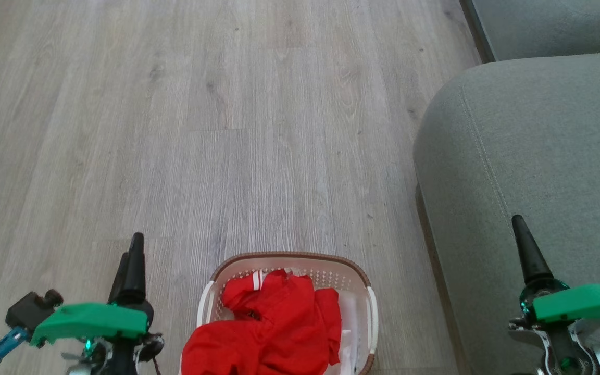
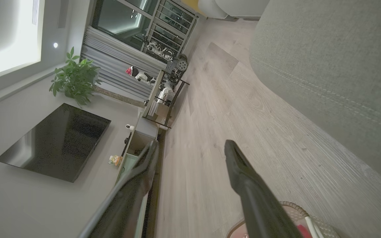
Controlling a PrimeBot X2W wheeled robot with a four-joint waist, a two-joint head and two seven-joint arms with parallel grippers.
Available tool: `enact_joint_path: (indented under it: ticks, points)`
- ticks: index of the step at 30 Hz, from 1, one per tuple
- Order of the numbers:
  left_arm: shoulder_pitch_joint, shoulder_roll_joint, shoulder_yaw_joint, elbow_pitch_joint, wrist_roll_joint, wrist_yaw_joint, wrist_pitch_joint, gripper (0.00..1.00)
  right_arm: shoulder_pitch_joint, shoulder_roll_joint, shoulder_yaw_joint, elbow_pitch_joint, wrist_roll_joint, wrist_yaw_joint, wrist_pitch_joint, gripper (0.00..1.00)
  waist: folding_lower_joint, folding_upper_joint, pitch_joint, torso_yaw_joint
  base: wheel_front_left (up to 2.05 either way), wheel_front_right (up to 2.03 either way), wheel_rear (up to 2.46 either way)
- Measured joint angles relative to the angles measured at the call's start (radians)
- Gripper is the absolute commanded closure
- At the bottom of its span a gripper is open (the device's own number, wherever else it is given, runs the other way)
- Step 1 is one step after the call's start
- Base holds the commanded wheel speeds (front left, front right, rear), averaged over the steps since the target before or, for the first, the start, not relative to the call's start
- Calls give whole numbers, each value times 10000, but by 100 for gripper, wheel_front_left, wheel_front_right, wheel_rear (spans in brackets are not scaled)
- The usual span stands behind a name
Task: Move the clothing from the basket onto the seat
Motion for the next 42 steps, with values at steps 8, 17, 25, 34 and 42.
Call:
enact_joint_path:
  ticks: [8, 17, 25, 34, 42]
  points:
    - [-7, 4, -330, -130, 1628, 293, -217, 0, 0, -272, 336, -121, -1703, 0, -249, 0, 0, 0, -16, -55, 0, 0, 0]
    - [-102, 15, -629, -215, 3024, 700, -485, 0, -1, -362, 437, -222, -3024, 0, -516, 0, 0, 0, -31, -83, 0, 0, 0]
    - [-108, 27, -874, -426, 3885, 930, -698, 0, -1, -479, 545, -288, -3850, 0, -700, 0, 0, 0, -25, -76, 0, 0, 0]
    - [-108, 36, -1072, -596, 4959, 1147, -924, 0, -1, -654, 635, -407, -4794, 0, -968, 0, 0, 0, -30, -109, 0, 0, 0]
    - [-110, 69, -1300, -725, 5931, 1264, -1177, 0, -1, -742, 746, -428, -5655, 0, -1204, 0, 0, 0, -25, -130, 0, 0, 0]
